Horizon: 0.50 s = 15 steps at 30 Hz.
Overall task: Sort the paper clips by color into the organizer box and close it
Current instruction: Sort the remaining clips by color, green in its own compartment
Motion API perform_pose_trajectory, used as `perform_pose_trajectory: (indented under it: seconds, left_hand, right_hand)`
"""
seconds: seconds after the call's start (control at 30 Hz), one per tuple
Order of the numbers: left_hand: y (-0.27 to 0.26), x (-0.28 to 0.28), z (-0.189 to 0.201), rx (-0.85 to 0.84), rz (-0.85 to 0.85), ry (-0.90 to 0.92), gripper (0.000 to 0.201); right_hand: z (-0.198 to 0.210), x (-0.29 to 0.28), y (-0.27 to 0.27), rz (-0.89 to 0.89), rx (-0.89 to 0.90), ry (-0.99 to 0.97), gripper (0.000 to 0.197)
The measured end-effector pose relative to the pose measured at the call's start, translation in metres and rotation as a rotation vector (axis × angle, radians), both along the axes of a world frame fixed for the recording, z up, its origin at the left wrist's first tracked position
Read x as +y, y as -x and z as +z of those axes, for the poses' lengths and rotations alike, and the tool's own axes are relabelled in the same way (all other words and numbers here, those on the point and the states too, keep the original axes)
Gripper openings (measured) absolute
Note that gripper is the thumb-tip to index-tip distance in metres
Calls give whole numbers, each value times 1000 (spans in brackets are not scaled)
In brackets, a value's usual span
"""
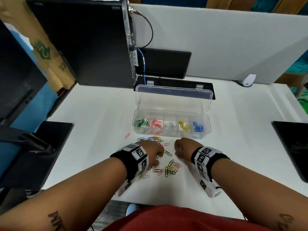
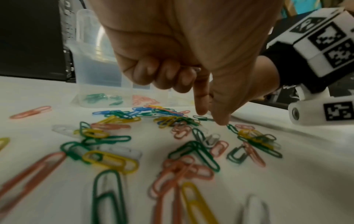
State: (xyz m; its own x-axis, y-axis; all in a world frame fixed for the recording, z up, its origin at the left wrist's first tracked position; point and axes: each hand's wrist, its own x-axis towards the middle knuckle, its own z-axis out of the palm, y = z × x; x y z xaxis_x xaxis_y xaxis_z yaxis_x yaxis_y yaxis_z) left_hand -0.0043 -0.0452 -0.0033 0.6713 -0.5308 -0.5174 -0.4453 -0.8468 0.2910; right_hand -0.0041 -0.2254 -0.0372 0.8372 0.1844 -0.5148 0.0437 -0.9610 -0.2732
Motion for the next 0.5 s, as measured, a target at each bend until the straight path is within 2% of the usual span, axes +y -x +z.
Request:
perform_pose_trajectory:
  seconds: [0.1,0.33,0.5]
  left_hand:
    - [-1,-4,-5,-61,-50,-17,38]
    - [-3,-6,-15,-74,-56,-42,40]
    - [-6,-4,-22,-57,-43,-25,31]
  right_hand:
    - [-3,-11,6,-34,46,12,30]
    - [-1,-24,21,-58,98,2,30]
    - [-2,-28,27,-102,119,-33,27]
